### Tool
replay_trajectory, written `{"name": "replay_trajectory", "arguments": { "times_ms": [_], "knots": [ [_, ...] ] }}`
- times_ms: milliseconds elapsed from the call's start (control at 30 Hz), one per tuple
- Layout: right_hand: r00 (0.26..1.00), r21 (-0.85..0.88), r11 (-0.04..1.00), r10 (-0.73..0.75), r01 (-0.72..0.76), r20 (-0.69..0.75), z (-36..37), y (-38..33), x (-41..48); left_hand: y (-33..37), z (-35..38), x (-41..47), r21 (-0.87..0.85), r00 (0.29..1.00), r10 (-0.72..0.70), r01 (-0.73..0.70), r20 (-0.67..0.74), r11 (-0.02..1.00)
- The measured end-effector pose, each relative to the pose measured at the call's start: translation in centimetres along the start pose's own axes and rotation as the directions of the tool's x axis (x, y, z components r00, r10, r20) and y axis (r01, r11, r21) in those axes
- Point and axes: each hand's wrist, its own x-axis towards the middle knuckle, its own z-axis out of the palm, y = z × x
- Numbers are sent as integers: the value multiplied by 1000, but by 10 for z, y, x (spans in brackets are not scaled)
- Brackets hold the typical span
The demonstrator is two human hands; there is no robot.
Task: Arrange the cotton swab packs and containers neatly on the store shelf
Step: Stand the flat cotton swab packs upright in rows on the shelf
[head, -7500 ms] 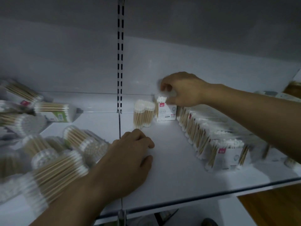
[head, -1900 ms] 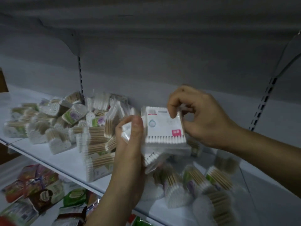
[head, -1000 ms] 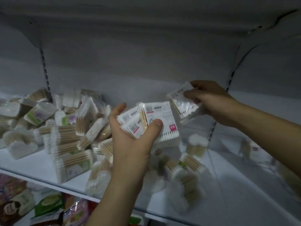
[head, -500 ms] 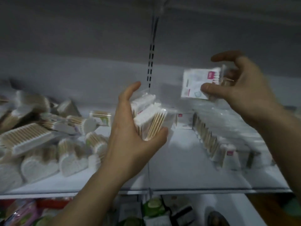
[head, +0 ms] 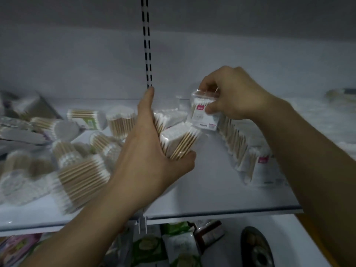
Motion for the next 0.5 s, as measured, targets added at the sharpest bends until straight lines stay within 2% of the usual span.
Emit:
{"name": "replay_trajectory", "arguments": {
  "times_ms": [233,500],
  "knots": [
    [1000,-145,989,29,-30,-10,22,7,12,-8,3,3,-164,991,-103,115,79,980],
    [999,-127,991,40,-41,-6,36,9,17,-14,-1,0,-296,985,-154,169,73,940]
  ]
}}
